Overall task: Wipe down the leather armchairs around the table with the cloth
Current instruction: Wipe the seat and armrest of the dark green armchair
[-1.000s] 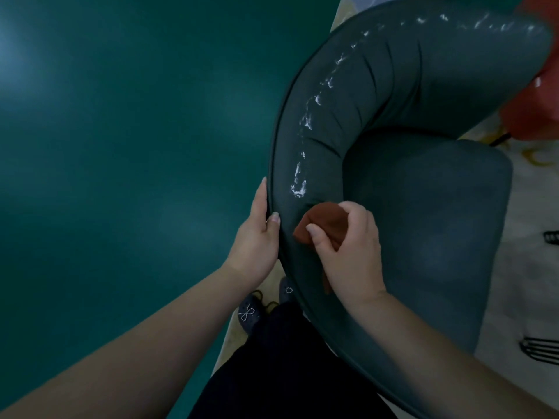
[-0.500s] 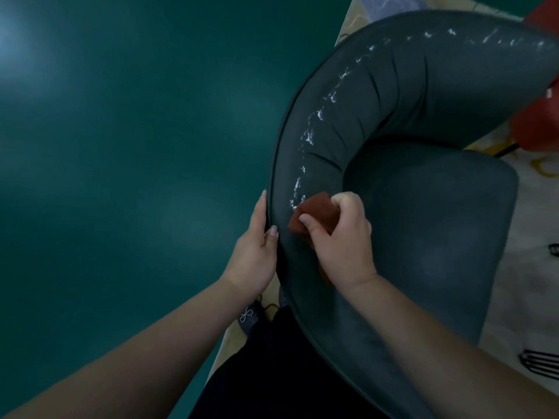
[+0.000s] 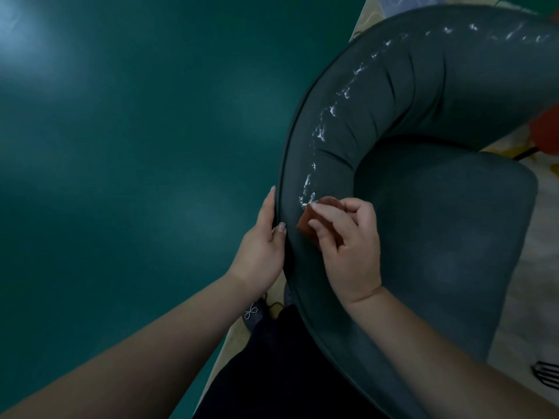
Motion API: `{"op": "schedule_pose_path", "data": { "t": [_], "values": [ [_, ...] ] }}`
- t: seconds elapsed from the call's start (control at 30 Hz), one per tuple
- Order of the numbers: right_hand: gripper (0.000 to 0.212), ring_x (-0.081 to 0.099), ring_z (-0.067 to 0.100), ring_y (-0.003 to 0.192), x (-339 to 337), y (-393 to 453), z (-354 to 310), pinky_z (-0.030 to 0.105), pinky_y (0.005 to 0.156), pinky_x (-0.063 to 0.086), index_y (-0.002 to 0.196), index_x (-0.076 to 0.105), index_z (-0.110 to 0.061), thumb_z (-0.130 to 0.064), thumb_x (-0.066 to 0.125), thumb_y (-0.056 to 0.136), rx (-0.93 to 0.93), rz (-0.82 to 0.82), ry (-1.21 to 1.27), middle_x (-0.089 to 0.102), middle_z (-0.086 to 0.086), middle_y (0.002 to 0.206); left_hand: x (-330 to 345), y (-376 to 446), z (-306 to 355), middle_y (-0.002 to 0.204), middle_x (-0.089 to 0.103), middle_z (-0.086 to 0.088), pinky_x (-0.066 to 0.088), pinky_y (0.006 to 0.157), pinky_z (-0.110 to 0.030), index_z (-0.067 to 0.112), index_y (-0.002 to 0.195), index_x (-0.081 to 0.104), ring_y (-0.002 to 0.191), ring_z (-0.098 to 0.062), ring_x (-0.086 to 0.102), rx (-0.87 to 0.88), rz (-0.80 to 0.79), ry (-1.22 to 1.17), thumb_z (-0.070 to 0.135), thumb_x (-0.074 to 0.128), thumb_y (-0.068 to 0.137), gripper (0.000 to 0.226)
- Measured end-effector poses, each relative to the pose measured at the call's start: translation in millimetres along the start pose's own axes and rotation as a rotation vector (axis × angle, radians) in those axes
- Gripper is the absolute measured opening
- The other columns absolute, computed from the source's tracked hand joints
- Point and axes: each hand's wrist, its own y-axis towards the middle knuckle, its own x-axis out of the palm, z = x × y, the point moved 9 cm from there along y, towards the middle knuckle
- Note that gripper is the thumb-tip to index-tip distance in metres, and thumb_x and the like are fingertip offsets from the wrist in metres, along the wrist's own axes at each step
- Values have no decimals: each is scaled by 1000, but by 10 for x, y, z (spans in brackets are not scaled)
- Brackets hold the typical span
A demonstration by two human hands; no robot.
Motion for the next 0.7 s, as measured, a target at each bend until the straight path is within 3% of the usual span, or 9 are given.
{"op": "schedule_pose_path", "data": {
  "t": [0.13, 0.27, 0.37, 0.53, 0.63, 0.7],
  "values": [
    [53, 55, 32, 100, 49, -11, 25, 52, 82, 51, 113, 69, -12, -46, 76, 74, -34, -82, -12, 50, 19, 113, -2, 13, 0, 124, 44, 34, 30, 91, 1, 41, 150, 17, 104, 30, 40, 17, 16, 20, 12, 39, 100, 62],
    [36, 54, 28, 97, 63, 37, 70, 46, 82, 52, 106, 71, -9, -26, 79, 75, -31, -50, 4, 51, 17, 109, -19, 15, -11, 133, 45, 26, 30, 96, -4, 41, 150, 19, 111, 23, 43, 17, 39, 3, 16, 38, 101, 58],
    [27, 53, 26, 97, 91, 185, 28, 39, 84, 51, 102, 72, -8, -26, 70, 81, -67, -34, 56, 51, 15, 106, -62, 80, 50, 142, 44, 16, 28, 103, -8, 34, 150, 23, 123, 10, 42, 37, 77, -19, 19, 35, 103, 51],
    [29, 53, 26, 100, 174, 496, 35, 32, 90, 48, 104, 71, -8, -26, 70, 81, -38, -14, 64, 50, 17, 108, -164, 383, 225, 136, 43, 18, 24, 92, 6, 30, 149, 29, 115, 18, 38, 65, 105, -10, 17, 35, 103, 48],
    [32, 52, 25, 99, 119, 177, 48, 32, 90, 47, 108, 67, -16, -32, 71, 80, -92, -74, 28, 49, 15, 110, -174, 449, 265, 139, 40, 21, 23, 102, -2, 31, 149, 30, 127, 9, 37, 63, 79, -32, 15, 36, 103, 49],
    [29, 53, 28, 98, 123, 92, 26, 44, 85, 50, 108, 65, -21, -29, 71, 81, -153, -115, 40, 50, 14, 109, -172, 442, 261, 146, 39, 16, 26, 114, -22, 31, 149, 30, 135, -2, 36, 67, 52, -70, 14, 35, 103, 49]
  ]
}}
